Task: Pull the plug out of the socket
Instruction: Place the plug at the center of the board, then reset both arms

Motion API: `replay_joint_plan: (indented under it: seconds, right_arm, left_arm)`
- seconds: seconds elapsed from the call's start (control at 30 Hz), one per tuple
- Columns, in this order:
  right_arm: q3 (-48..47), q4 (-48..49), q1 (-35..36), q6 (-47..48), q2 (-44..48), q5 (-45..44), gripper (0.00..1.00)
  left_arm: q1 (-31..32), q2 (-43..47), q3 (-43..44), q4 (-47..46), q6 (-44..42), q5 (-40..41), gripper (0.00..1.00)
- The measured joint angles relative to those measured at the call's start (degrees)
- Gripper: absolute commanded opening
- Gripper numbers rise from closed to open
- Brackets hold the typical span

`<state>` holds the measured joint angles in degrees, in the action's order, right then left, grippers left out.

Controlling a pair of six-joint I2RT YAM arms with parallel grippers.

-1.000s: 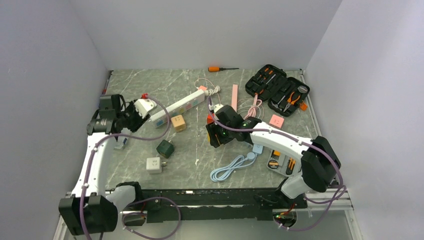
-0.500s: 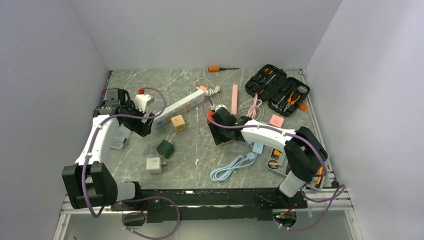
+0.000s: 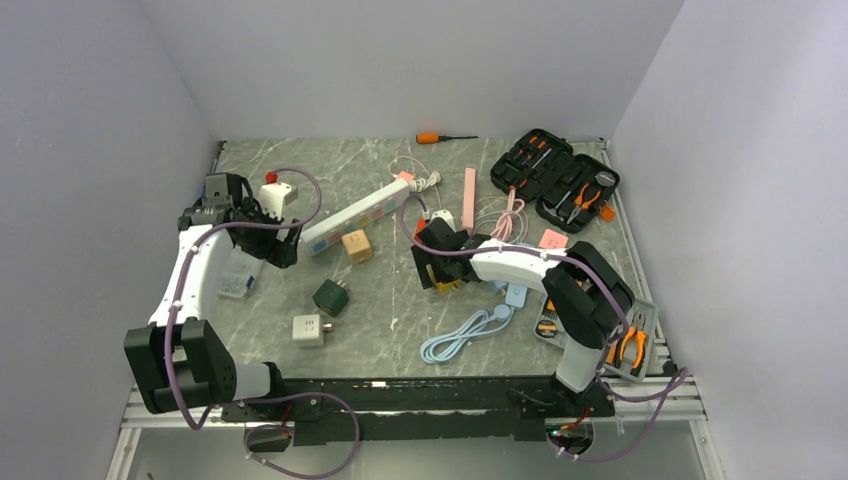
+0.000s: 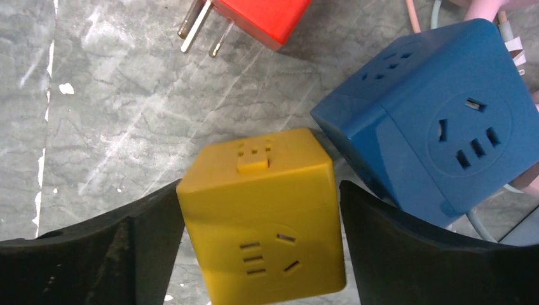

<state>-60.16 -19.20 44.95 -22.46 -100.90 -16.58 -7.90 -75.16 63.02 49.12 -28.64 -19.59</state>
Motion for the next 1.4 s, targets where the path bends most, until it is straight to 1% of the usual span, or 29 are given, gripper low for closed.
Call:
replay_joint_plan:
  seconds: [0.07,0.17,0.23,0.3,0.4,0.53,0.67,0.73,0.77,0.8,0.93,1.03,1.13,1.27,1.4]
  right_arm:
    - [0.0,0.5,0.0,-0.2,0.0,0.0,0.96]
    - [0.0,1.2,0.1,-0.2,0.0,0.4,0.97]
    - [0.0,1.4,0.1,-0.2,0.5,0.9,0.95]
    - [0.1,1.5,-0.1,0.0,1.8,2.3,0.91]
    - [0.2,1.6,-0.3,0.5,6.1,5.5,0.86]
    - [0.0,1.6,-0.4,1.0,11.6,9.0,0.86]
    - [-1.7,-0.6,-0.4,1.3,14.8,10.0,0.86]
    - [-3.0,-2.3,-0.9,1.3,16.5,10.1,0.9]
    - [-4.0,-3.5,-1.4,1.2,17.4,10.0,0.97]
    - [-5.6,-4.8,-2.1,1.2,18.3,9.7,0.99]
    - [-11.5,-7.8,-5.4,0.7,20.6,6.0,1.0]
    - [-12.9,-8.3,-8.4,0.2,22.7,0.7,1.0]
    - [-9.9,-7.3,-13.1,-0.7,26.3,-4.1,1.0]
    - [2.3,-0.6,-20.9,-0.8,33.7,-10.1,1.0]
    - [14.4,7.5,-22.3,2.4,39.5,-16.1,1.0]
  left_arm:
    - [-0.5,0.0,0.0,0.2,0.0,-0.1,0.99]
    - [-1.2,0.0,0.0,1.1,0.0,-0.3,0.99]
    - [-1.5,0.0,0.0,1.5,0.0,-0.5,0.99]
    - [-1.9,0.0,0.0,1.8,0.1,-0.8,0.99]
    - [-2.6,0.0,0.2,2.6,0.5,-1.4,0.99]
    - [-3.4,0.0,1.5,3.1,0.8,-1.8,0.99]
    - [-4.2,0.3,2.2,3.2,0.9,-2.0,0.99]
    - [-4.5,0.5,2.5,3.5,0.9,-2.2,0.99]
    - [-4.6,0.5,2.6,3.5,1.0,-2.2,0.99]
    - [-4.7,0.6,2.8,3.7,1.2,-2.3,0.99]
    - [-5.0,0.6,3.6,4.0,2.0,-2.4,0.99]
    - [-5.6,1.0,3.9,3.8,2.8,-2.7,0.99]
    - [-7.5,1.7,3.9,3.6,3.1,-3.4,0.99]
    - [-11.6,1.5,4.7,3.4,3.7,-4.8,0.99]
    - [-17.7,-0.1,8.0,3.6,3.9,-7.5,0.99]
